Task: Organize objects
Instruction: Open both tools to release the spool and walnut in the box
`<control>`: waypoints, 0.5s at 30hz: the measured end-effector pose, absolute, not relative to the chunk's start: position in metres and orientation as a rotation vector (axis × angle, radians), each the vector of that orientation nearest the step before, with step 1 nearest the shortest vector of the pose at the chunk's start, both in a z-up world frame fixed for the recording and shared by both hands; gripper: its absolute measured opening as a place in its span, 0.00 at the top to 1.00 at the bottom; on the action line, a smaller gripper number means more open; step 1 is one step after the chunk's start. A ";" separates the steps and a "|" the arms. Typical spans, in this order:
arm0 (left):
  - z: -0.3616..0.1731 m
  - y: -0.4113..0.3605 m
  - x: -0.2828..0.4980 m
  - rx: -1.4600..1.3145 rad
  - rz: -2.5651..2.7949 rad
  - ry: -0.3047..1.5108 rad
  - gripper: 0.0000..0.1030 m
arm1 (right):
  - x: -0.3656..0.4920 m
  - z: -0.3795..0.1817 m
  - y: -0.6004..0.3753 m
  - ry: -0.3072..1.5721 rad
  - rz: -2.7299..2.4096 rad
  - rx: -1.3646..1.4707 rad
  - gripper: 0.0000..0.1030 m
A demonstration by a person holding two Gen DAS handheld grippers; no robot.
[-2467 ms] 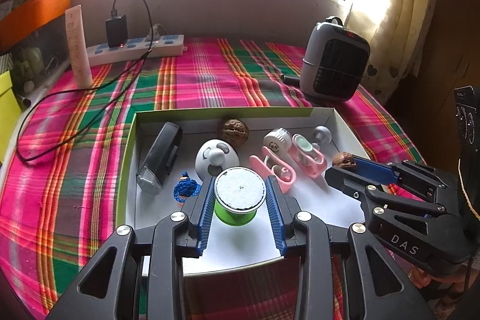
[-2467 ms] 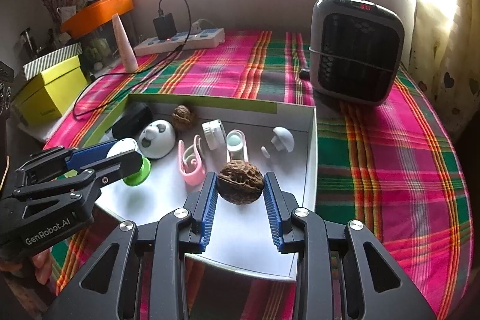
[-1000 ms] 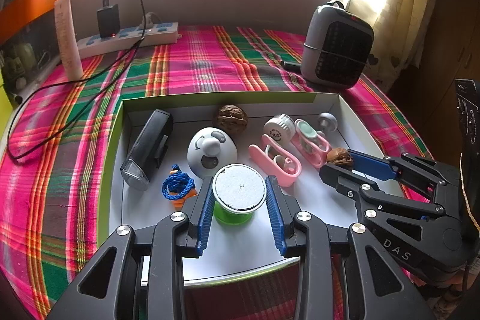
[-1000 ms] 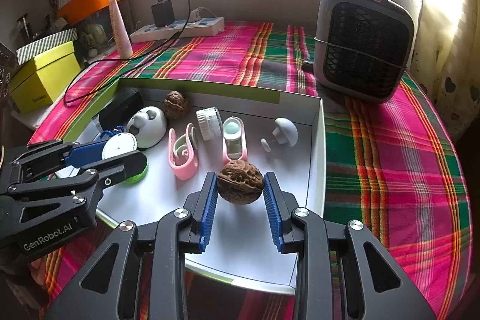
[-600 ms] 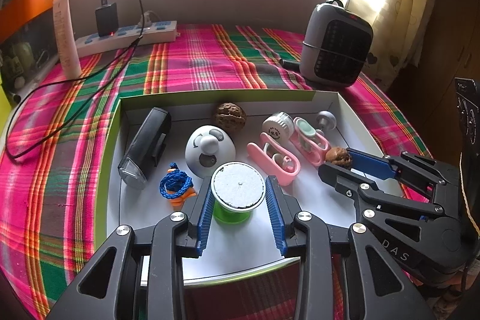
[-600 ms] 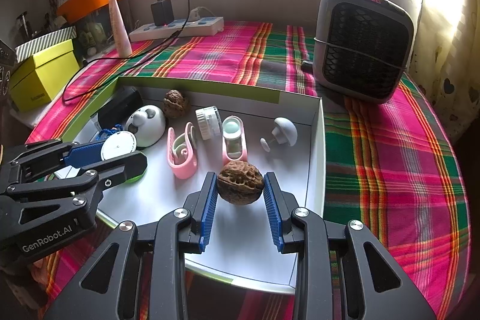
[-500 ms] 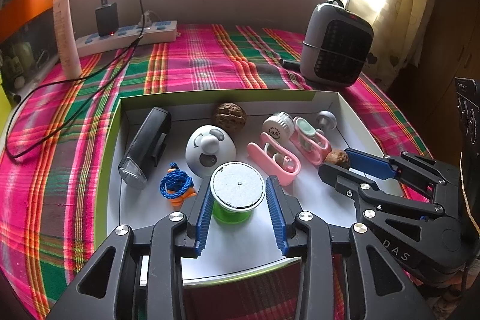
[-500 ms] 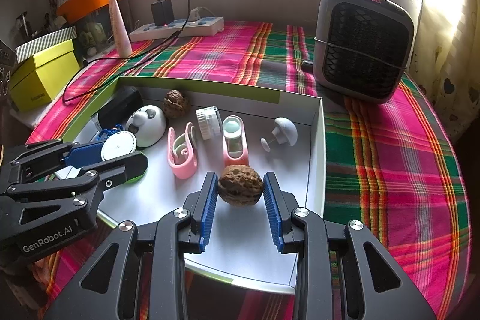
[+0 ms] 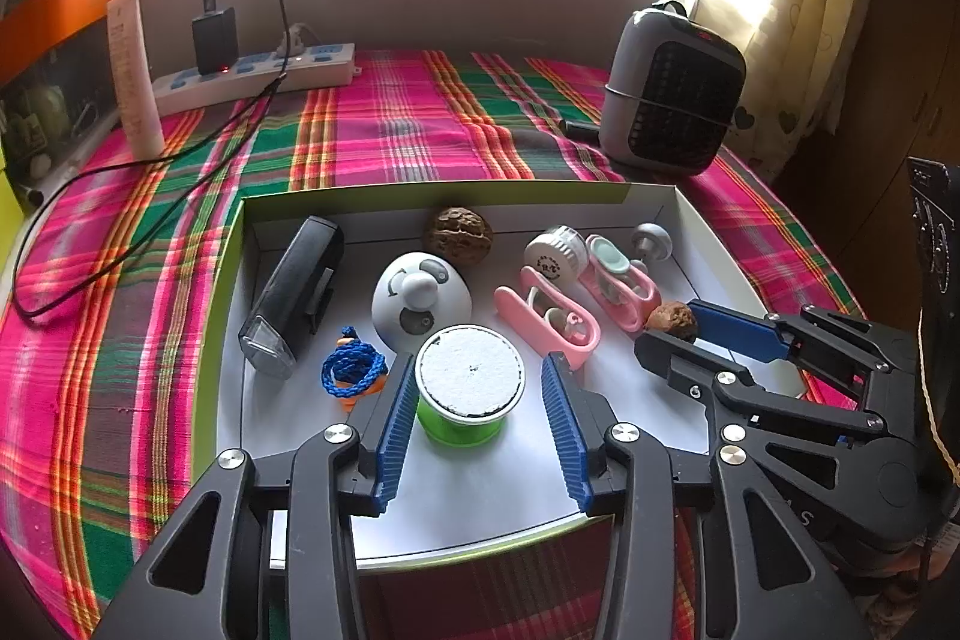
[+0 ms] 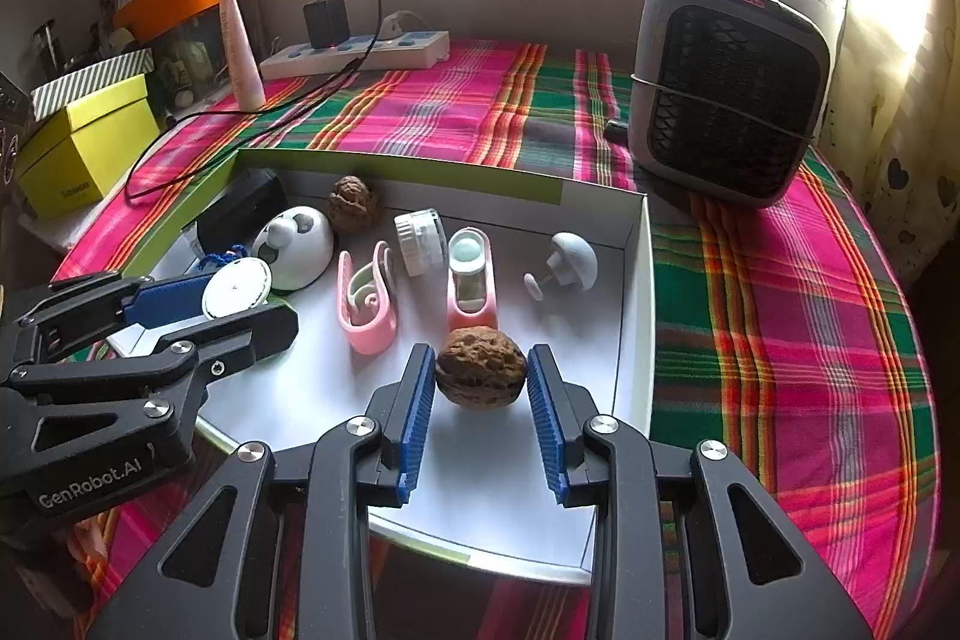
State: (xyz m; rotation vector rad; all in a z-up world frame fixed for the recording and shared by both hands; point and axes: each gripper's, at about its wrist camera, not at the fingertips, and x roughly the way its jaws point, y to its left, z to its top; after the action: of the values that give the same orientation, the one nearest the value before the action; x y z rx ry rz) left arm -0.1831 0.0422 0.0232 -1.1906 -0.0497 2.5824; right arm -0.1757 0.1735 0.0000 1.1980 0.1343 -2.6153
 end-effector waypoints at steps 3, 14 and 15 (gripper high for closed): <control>0.024 0.041 -0.183 -1.191 2.586 -0.050 0.60 | -0.175 0.000 0.172 0.132 -2.610 1.195 0.61; 0.026 0.039 -0.180 -1.185 2.603 -0.047 0.54 | -0.173 0.001 0.170 0.145 -2.610 1.197 0.58; 0.027 0.039 -0.180 -1.183 2.603 -0.047 0.54 | -0.172 0.001 0.170 0.142 -2.610 1.197 0.58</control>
State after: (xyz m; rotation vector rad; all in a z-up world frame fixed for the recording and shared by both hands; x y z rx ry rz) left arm -0.1797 0.0394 0.0265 -1.1828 -0.0467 2.6032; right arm -0.1725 0.1699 0.0015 1.1970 0.1422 -2.6098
